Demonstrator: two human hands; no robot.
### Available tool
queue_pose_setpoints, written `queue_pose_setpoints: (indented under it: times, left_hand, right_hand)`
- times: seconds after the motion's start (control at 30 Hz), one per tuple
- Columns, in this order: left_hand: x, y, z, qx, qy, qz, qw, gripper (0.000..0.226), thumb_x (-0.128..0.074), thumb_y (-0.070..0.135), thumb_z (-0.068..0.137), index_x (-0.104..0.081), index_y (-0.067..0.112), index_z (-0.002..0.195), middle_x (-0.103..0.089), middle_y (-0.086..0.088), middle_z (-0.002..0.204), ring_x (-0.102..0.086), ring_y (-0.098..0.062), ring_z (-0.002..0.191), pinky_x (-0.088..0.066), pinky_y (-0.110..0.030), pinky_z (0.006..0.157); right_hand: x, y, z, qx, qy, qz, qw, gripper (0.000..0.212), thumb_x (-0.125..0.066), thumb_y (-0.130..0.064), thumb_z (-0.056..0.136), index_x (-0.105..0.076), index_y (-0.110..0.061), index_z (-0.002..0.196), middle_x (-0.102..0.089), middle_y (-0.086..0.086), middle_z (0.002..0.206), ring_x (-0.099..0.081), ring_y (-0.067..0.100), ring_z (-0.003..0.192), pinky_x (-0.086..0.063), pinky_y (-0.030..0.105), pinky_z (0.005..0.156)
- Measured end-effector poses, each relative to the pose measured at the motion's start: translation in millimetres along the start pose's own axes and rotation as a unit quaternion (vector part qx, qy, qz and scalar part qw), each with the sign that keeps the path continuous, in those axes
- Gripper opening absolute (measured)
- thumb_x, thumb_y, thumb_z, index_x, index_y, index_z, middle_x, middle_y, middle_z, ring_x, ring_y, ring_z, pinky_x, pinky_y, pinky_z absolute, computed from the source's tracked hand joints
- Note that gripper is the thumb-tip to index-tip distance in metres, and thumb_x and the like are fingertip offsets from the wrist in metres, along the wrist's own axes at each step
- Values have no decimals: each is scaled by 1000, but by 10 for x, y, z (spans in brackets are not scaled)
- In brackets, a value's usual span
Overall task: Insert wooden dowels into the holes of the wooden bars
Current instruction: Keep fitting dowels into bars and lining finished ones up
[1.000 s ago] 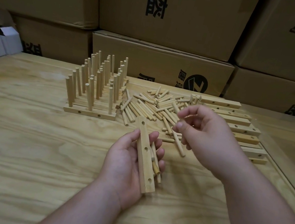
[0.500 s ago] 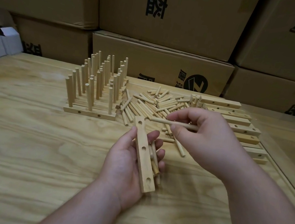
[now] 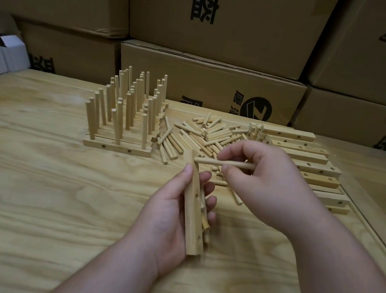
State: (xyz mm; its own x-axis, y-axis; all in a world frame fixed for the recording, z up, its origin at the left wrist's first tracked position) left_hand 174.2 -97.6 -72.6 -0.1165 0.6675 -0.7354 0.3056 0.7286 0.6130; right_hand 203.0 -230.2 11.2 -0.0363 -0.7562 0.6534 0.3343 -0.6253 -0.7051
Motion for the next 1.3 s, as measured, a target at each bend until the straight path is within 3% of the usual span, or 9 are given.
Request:
queue_pose_setpoints:
  times: [0.17,0.4,0.53,0.67,0.8,0.9,0.97,1.17,1.3]
  left_hand:
    - [-4,-9,-1,-3,-7,14,1000,35,-73,46,72,-83,14,85,-71,-5,89,-66,-16,67,-54,-32,59]
    - [-15,-38,-15,-4,-27,43,999,33,-71,43,77,-81,12,83,-70,-5,91,-66,-16,69,-53,-33,66]
    - [-25,-47,-11,-16,-42,63,997,31,-68,42,81,-76,12,80,-69,-6,90,-66,-17,70,-53,-34,68]
    - [-20,-87,-1,-26,-50,99,994,34,-65,46,79,-71,14,72,-68,-8,85,-64,-20,70,-51,-35,70]
    - [-12,-60,-15,-36,-62,107,992,37,-58,49,75,-59,17,58,-66,-9,83,-62,-22,67,-49,-35,66]
    - [4,-56,-12,-52,-47,98,993,60,-44,61,93,-55,15,56,-65,-12,81,-63,-23,66,-52,-34,62]
    - [11,-52,-1,-60,-29,99,993,71,-35,70,95,-53,14,54,-65,-12,79,-63,-23,64,-52,-33,61]
    - [27,-53,27,-73,4,114,991,70,-37,69,94,-54,16,52,-66,-9,78,-63,-18,61,-56,-31,58]
    - [26,-66,33,-65,21,118,991,70,-37,71,93,-54,17,52,-64,-11,73,-61,-19,60,-56,-29,54]
  right_hand:
    - [53,-7,-6,-2,3,-8,1000,11,-71,-30,91,-72,-38,83,-64,-33,79,-59,-9,69,-42,12,51]
    - [130,14,7,-26,13,-20,999,14,-69,-43,91,-75,-35,81,-66,-30,78,-61,-5,75,-47,27,65]
    - [164,-18,-14,-21,2,-37,999,17,-66,-46,92,-73,-35,81,-67,-25,76,-59,-8,73,-45,27,59]
    - [171,-45,-30,-19,-29,-58,998,17,-69,-48,89,-73,-34,82,-67,-19,75,-61,0,68,-51,32,56]
    - [120,-56,-42,-16,-62,-49,997,8,-72,-44,88,-74,-38,82,-68,-20,73,-63,3,66,-53,27,54]
    - [79,-73,-45,-11,-72,-38,997,7,-73,-43,88,-74,-37,83,-68,-19,71,-63,3,62,-49,22,50]
    - [55,-85,-48,-9,-74,-33,997,8,-73,-41,88,-74,-37,83,-68,-21,70,-62,-1,61,-46,19,49]
    - [-35,-103,-65,-23,-66,-15,997,13,-70,-31,94,-73,-30,81,-69,-21,65,-65,-8,60,-41,7,41]
    - [-97,-174,-87,-25,-62,-4,998,18,-66,-25,97,-67,-29,79,-66,-25,56,-63,-8,54,-37,7,35]
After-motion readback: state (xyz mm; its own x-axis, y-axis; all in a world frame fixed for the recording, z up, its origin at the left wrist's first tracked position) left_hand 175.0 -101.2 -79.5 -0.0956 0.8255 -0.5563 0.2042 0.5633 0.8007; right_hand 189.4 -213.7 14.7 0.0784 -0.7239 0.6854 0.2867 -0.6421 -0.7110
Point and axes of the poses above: each hand's wrist, its own z-axis towards the middle knuckle, its own x-axis out of the back of the hand, y = z × x, the point moved 4 cm from there along z, towards the middle knuckle
